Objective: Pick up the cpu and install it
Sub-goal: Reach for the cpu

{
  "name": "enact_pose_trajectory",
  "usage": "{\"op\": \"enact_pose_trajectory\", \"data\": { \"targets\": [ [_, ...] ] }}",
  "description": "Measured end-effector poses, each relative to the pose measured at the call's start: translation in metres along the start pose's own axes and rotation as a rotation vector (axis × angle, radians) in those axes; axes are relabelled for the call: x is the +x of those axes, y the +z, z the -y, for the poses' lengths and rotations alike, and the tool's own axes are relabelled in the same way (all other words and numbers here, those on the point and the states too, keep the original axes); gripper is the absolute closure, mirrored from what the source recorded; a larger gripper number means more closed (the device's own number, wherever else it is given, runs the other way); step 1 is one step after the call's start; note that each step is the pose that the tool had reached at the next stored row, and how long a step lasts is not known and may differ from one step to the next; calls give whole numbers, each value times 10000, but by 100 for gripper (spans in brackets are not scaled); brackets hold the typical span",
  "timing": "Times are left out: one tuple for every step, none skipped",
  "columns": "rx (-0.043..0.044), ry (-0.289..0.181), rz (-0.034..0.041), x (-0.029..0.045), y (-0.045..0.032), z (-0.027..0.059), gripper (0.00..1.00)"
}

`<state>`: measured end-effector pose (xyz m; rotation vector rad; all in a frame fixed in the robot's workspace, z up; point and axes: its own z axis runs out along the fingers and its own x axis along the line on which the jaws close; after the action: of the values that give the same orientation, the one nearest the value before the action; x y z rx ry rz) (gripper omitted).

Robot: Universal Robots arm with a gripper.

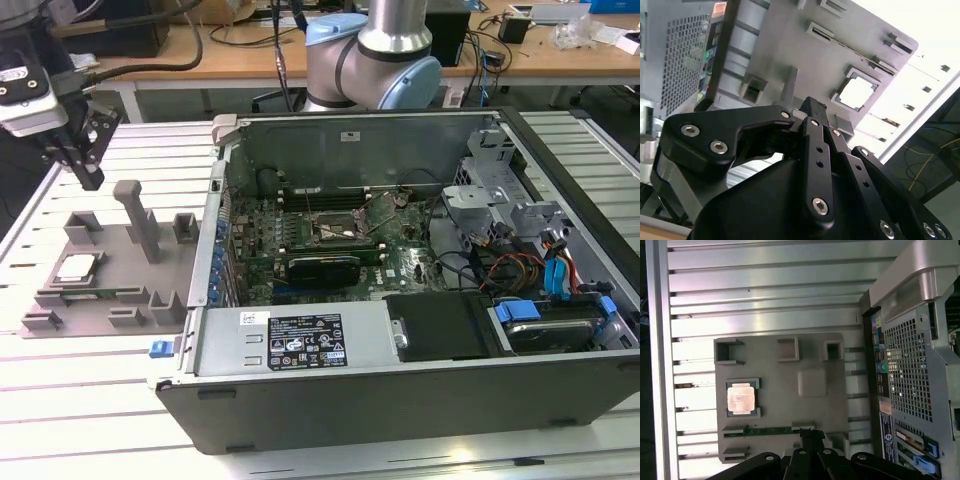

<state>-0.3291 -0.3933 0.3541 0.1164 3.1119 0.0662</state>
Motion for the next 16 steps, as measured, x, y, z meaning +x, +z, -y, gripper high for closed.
{"op": "enact_pose_trajectory", "data": {
  "targets": [
    [0, -1, 1, 38, 23, -7, 89],
    [-1, 0, 3, 62, 39, -13, 89],
    [2, 0, 0, 115, 70, -25, 89],
    [3, 1, 0, 160, 98, -35, 89],
    [4, 0, -1, 187, 116, -39, 89],
    [2, 0, 1, 220, 139, -42, 89],
    [2, 0, 1, 248, 156, -43, 89],
    [2, -1, 1, 278, 176, -43, 89],
    [3, 0, 0, 327, 206, -43, 89],
    [4, 1, -1, 382, 241, -42, 89],
    [2, 1, 1, 421, 277, -40, 89],
    [4, -1, 0, 449, 306, -38, 89],
    [4, 0, -1, 475, 333, -36, 89],
    [3, -1, 0, 494, 352, -34, 89],
    [3, 0, 1, 515, 370, -31, 89],
    [3, 0, 1, 546, 395, -28, 89]
  ]
}}
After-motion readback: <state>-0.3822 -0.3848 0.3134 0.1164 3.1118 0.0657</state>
